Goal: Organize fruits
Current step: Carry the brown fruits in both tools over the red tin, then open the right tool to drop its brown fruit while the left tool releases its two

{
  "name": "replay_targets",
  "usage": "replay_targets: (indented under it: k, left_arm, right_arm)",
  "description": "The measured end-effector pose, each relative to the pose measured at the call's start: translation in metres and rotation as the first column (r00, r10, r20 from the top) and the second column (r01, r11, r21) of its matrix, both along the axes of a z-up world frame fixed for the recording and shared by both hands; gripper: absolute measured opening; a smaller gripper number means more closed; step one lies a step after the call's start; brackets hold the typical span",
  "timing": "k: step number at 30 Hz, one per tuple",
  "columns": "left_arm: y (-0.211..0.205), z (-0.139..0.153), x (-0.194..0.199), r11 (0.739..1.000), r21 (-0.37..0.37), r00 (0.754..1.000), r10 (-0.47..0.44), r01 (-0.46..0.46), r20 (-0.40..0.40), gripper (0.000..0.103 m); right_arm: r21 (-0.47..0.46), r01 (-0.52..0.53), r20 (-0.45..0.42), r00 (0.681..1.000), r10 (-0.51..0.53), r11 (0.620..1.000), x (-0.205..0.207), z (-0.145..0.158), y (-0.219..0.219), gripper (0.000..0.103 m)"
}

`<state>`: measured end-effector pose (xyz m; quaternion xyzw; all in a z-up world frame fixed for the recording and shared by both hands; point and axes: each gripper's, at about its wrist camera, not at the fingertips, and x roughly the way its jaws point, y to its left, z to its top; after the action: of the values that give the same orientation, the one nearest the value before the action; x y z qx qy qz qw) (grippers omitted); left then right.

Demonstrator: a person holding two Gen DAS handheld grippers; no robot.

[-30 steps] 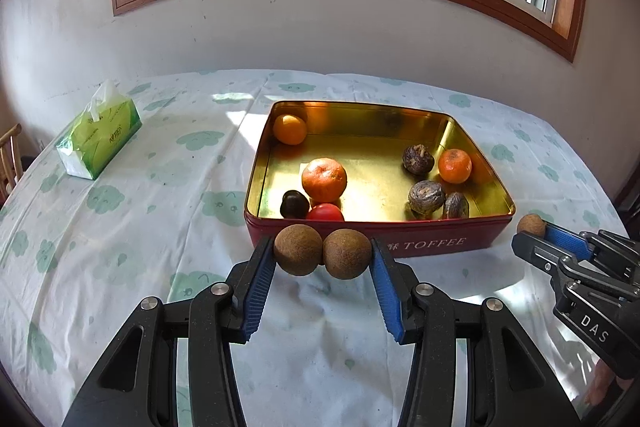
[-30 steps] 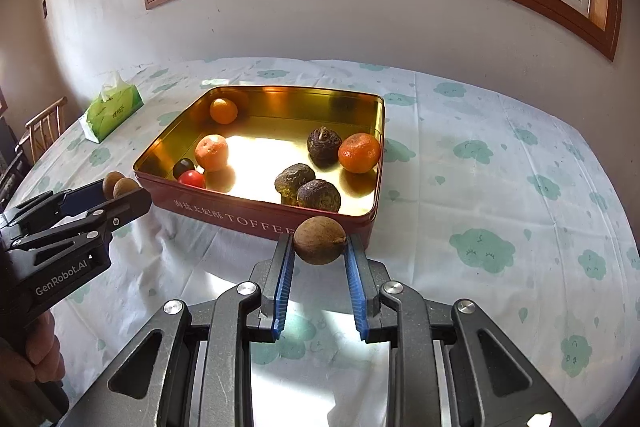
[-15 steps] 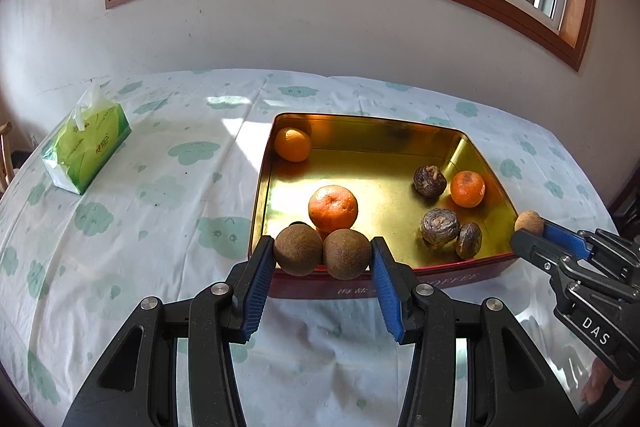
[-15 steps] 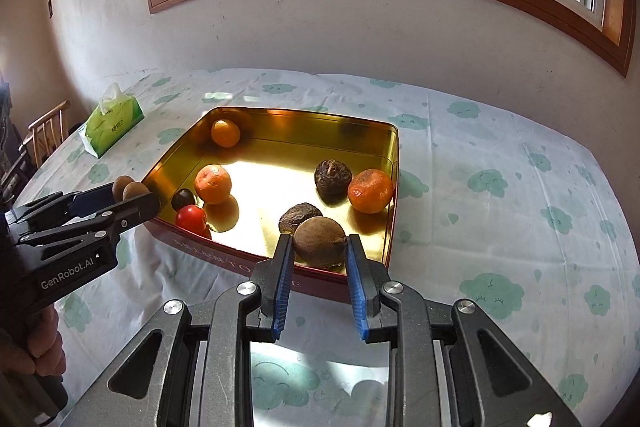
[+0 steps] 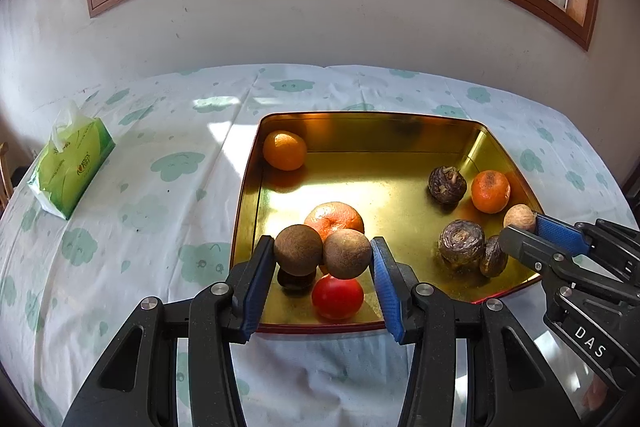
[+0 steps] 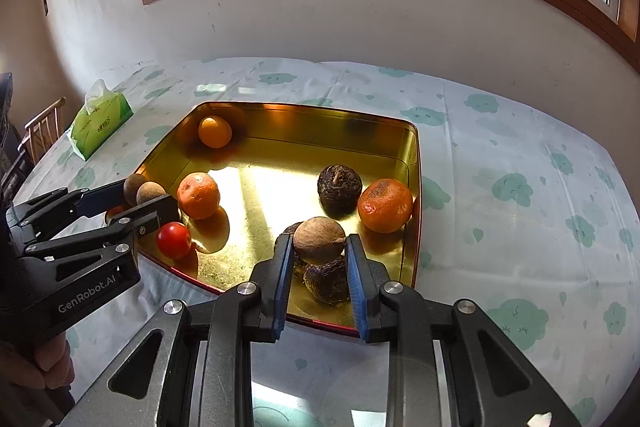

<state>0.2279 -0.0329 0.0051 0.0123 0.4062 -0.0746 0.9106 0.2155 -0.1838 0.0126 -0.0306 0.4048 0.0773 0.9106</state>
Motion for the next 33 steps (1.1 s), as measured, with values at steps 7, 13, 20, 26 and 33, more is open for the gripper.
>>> replay_targets:
  k: [7, 13, 20, 26, 33]
  left_arm:
    - [-0.001, -0.009, 0.012, 1.000, 0.018, 1.000, 0.003, -0.003, -0.014, 0.049]
    - [-0.001, -0.015, 0.021, 0.999, 0.031, 1.000, 0.013, -0.013, -0.020, 0.049]
    - [-0.003, -0.015, 0.023, 0.999, 0.045, 1.000, 0.006, -0.006, -0.001, 0.049]
    - [-0.002, -0.015, 0.022, 0.999, 0.040, 1.000, 0.000, 0.000, 0.009, 0.049]
    - [-0.002, -0.016, 0.020, 0.999, 0.051, 1.000, 0.002, -0.002, 0.009, 0.049]
  right_arm:
    - [0.000, 0.007, -0.014, 1.000, -0.007, 1.000, 0.014, -0.007, -0.002, 0.024]
    - [-0.003, 0.008, -0.020, 1.000, -0.008, 1.000, 0.026, -0.011, -0.001, 0.024]
    - [-0.007, 0.004, -0.038, 0.999, -0.004, 1.000, 0.034, -0.019, 0.001, 0.024]
    - [0.005, 0.005, -0.039, 0.999, -0.004, 1.000, 0.035, -0.020, -0.002, 0.024]
    - [0.006, 0.001, -0.035, 0.999, -0.001, 1.000, 0.033, -0.019, 0.000, 0.025]
